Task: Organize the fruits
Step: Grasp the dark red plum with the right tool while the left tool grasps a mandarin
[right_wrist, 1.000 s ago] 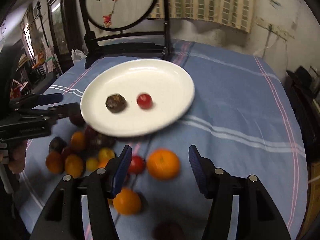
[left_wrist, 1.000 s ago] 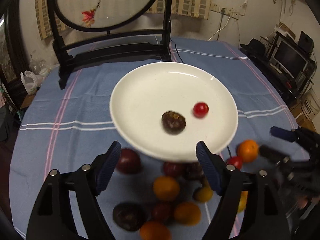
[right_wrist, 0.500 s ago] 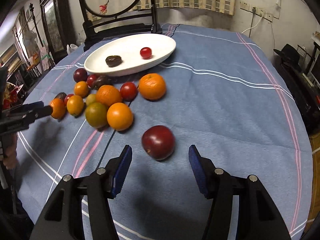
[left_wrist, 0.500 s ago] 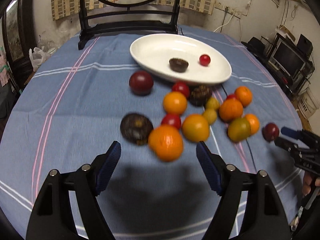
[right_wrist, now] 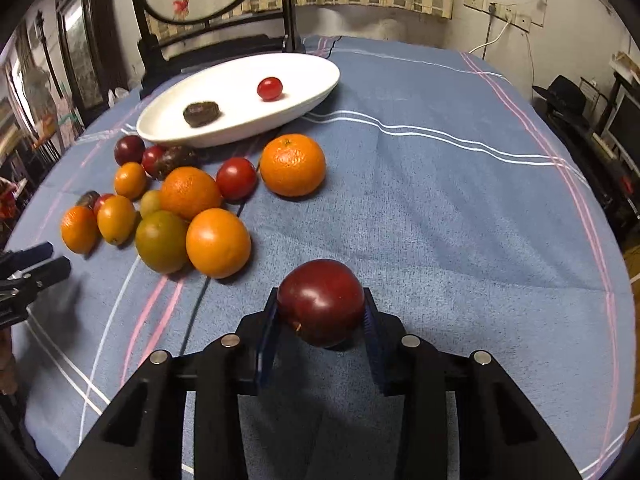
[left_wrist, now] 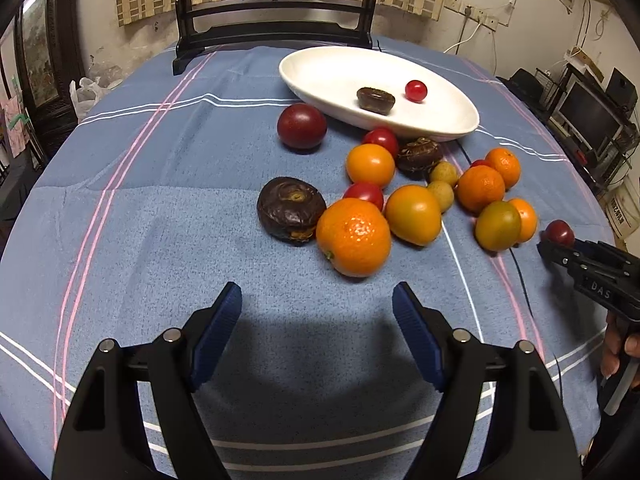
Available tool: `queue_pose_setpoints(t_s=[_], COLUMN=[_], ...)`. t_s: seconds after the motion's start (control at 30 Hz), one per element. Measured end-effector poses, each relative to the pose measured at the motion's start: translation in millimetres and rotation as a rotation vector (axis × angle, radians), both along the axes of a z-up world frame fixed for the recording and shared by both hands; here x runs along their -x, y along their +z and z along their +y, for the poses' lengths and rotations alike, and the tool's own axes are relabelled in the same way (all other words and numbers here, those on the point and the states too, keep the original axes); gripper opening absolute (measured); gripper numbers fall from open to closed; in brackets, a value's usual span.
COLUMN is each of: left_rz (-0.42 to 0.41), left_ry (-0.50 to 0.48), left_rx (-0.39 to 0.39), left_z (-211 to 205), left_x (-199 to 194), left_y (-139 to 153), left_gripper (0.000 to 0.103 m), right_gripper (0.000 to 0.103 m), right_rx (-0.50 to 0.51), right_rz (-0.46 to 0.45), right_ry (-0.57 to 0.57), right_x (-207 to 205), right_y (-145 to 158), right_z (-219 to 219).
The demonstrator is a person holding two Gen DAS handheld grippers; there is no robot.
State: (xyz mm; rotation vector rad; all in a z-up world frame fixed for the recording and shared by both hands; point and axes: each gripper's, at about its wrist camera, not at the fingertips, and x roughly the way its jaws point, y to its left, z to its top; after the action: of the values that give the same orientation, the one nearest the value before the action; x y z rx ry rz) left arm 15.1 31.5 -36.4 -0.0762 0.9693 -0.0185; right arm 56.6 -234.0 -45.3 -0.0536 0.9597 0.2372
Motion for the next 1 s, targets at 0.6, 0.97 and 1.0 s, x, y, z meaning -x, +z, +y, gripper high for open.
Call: queue_pose_setpoints(t_s=[0.6, 0.97, 1.0], left_rz=[0.009, -0.038, -0.049], left_ry=[0.007, -0.009, -0.013], left_rx=[-0.062, 0.018, 0.022], left_z=[-31.6, -8.5, -7.5], left_x=[-42.2, -20.9, -18.7], left_y=[-11.4, 6.1, 10.6], left_gripper=[0.044, 0.034, 0.034], right_gripper=[0.039, 0.039, 0.039], right_rx=[-0.197, -0.228, -0.213], right_rz=[0.003, -0.001, -0.014], right_ry=[0.070, 0.060, 0.057], right_x=[1.1, -0.2, 1.6], right_y=[5.1, 6.2, 9.6], right_z=[-12.0, -15.7, -13.0])
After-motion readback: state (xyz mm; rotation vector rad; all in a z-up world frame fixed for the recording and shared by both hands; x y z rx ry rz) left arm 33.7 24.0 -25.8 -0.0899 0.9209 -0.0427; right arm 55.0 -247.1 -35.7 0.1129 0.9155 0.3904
